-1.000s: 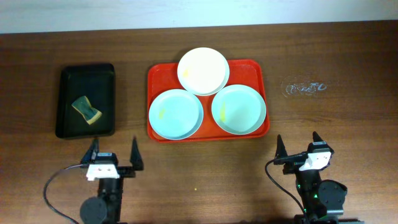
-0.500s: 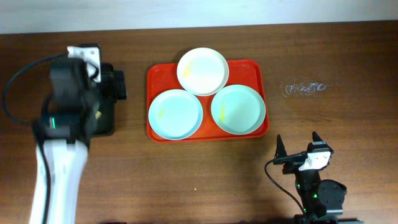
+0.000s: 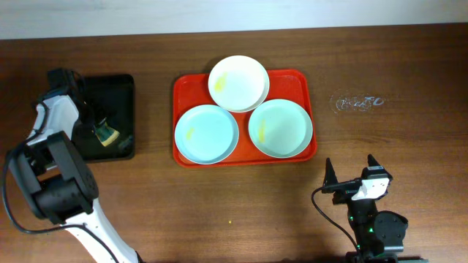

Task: Clean dirty plates on tray and stack at the side
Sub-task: 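Move the left gripper to the black tray and grasp the sponge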

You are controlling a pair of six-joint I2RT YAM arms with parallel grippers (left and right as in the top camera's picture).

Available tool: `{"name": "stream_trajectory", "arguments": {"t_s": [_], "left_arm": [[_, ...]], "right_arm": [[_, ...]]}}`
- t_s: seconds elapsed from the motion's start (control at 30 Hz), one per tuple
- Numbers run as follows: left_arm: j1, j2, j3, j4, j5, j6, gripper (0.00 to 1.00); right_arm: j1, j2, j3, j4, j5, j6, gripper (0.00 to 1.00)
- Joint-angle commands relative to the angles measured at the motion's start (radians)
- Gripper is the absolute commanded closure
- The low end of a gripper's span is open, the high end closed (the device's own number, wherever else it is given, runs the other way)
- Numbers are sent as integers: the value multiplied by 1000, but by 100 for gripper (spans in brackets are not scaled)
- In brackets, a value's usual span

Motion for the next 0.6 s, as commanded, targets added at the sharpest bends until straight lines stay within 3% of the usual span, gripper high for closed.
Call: {"name": "stream_trajectory", "arguments": {"t_s": [0.0,0.03,0.07,0.1,0.27,0.37,0.57], "left_arm": [[0,35,14,10,41,-9,35],[0,35,14,10,41,-9,58],[0,35,14,10,41,-8,75],[0,35,14,4,41,-3,100],[0,-49,133,-156,41,-1,100],[0,-146,163,-175,37,-1,100],[2,45,85,-35,-50,-1,100]], "right_arm": [[4,-7,-7,-2,1,-3,1],[4,-7,-7,-2,1,-3,1],[4,-7,-7,-2,1,-3,1],[4,-7,-7,-2,1,-3,1],[4,-7,-7,-2,1,-3,1],[4,-7,-7,-2,1,-3,1],[4,-7,-7,-2,1,-3,1]]}}
